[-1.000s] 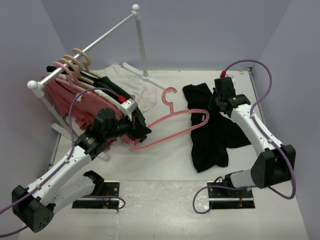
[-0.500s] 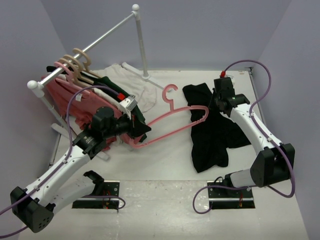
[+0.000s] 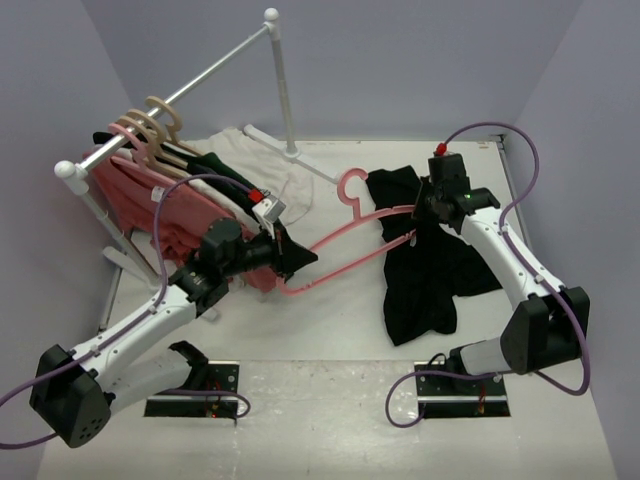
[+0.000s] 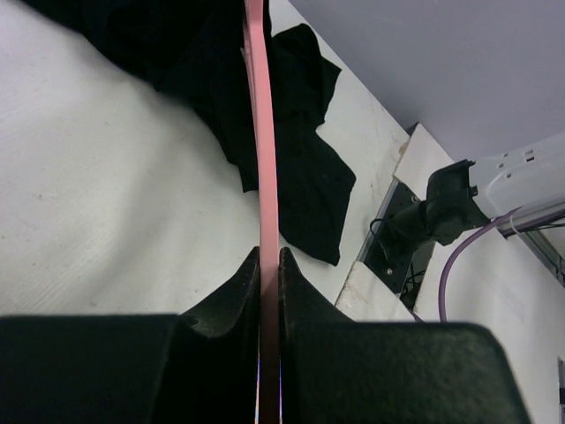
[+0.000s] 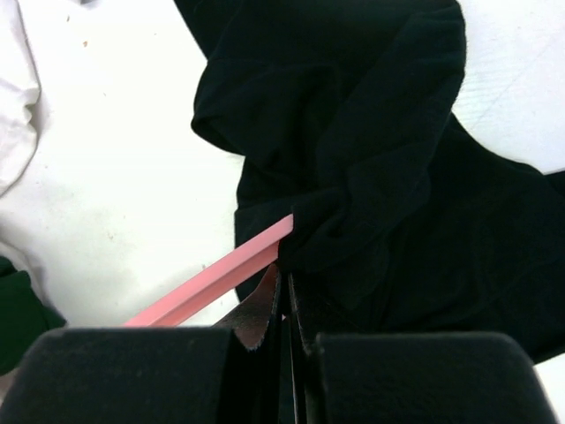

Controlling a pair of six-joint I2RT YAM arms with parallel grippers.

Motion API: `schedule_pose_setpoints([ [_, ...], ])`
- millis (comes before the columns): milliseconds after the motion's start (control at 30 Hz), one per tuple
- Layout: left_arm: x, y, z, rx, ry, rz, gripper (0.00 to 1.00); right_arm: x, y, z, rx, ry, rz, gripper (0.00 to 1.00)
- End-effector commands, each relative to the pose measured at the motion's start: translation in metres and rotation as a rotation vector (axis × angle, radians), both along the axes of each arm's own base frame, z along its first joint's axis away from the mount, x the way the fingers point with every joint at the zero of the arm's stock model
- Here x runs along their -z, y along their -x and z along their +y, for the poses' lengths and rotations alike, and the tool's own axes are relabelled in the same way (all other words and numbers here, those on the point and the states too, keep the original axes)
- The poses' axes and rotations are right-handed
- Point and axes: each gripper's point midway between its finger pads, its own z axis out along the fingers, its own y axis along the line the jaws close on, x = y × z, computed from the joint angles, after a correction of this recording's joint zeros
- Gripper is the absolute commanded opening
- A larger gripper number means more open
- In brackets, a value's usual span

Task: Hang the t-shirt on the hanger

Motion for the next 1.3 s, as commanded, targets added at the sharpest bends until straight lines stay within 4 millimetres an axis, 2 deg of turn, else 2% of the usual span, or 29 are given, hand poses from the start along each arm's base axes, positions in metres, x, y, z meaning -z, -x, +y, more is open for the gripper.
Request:
schedule_pose_setpoints([
  [0,-0.031,0.003,-0.020,0.051,0.128,-0.107,0.00,-0.042,-0.008,0.018,-0.035,-0.104,-0.112,0.00],
  [67,-0.034,0.001,-0.020,0.034,0.156,-0.142,0.00,-0.052,-0.008,0.025,-0.067,-0.128,-0.129,0.00],
  [200,-0.037,0.003,-0.022,0.051,0.189,-0.184,0.00,-0.075,-0.015,0.024,-0.079,-0.110,-0.152,0.00],
  [267,-0.038,0.007,-0.024,0.077,0.207,-0.203,0.00,-0.096,-0.021,0.023,-0.082,-0.101,-0.188,0.00],
  [300,-0.040,0.009,-0.024,0.085,0.220,-0.216,0.00,-0.100,-0.021,0.025,-0.096,-0.104,-0.188,0.00],
  [400,-0.044,0.008,-0.025,0.078,0.246,-0.239,0.00,-0.116,-0.016,0.046,-0.173,-0.139,-0.198,0.00],
  [433,-0.046,0.007,-0.025,0.072,0.253,-0.244,0.00,-0.121,-0.012,0.055,-0.203,-0.148,-0.206,0.00],
  [533,-0.071,0.004,-0.025,0.067,0.283,-0.305,0.00,-0.156,0.015,0.108,-0.408,-0.267,-0.241,0.00],
  [600,-0.088,0.002,-0.023,0.057,0.274,-0.347,0.00,-0.181,0.032,0.127,-0.498,-0.343,-0.276,0.00],
  [700,-0.113,-0.003,-0.017,0.017,0.253,-0.409,0.00,-0.213,0.046,0.131,-0.525,-0.374,-0.334,0.00],
  [733,-0.123,-0.007,-0.015,-0.010,0.256,-0.432,0.00,-0.218,0.049,0.130,-0.523,-0.374,-0.340,0.00],
  [867,-0.114,-0.028,-0.002,-0.156,0.174,-0.345,0.00,-0.221,0.048,0.113,-0.419,-0.345,-0.373,0.00],
  [967,-0.106,-0.030,-0.001,-0.176,0.179,-0.294,0.00,-0.197,0.041,0.103,-0.324,-0.311,-0.345,0.00],
  [1033,-0.100,-0.032,-0.002,-0.188,0.178,-0.249,0.00,-0.194,0.038,0.097,-0.265,-0.312,-0.360,0.00],
  [1133,-0.088,-0.037,0.001,-0.235,0.156,-0.173,0.00,-0.176,0.036,0.084,-0.173,-0.305,-0.371,0.00],
  [1233,-0.075,-0.039,0.003,-0.255,0.138,-0.120,0.00,-0.178,0.041,0.082,-0.156,-0.340,-0.406,0.00],
  [1267,-0.073,-0.039,0.002,-0.254,0.141,-0.115,0.00,-0.178,0.042,0.088,-0.177,-0.362,-0.402,0.00],
])
